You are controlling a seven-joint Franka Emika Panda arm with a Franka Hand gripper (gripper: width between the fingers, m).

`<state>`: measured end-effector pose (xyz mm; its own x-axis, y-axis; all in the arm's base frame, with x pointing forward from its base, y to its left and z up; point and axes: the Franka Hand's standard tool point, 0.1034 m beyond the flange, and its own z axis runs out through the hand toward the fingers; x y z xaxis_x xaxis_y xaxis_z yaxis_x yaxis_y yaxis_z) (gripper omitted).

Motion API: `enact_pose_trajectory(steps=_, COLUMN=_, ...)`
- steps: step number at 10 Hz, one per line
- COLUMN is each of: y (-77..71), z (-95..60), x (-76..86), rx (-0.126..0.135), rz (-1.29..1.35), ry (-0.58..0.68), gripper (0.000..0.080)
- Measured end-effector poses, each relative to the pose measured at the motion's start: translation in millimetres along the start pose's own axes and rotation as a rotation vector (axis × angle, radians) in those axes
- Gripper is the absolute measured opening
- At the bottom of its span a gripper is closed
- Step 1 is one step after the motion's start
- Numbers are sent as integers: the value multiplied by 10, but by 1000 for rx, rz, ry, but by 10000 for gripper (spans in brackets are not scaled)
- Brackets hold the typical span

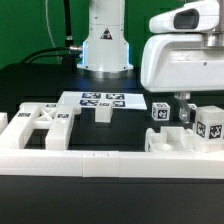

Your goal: Assemble chair

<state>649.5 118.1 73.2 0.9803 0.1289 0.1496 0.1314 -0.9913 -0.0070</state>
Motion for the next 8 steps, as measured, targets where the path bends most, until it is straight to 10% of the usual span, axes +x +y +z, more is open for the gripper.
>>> enact_pose_trajectory(steps=2, y=0, z=1, x=1, rx=0, rz=26, ry=0, gripper=285)
enact_pose_trajectory(steps=8, y=115, z=1, x=-19, rx=-10, rz=490, ry=-3, gripper=285)
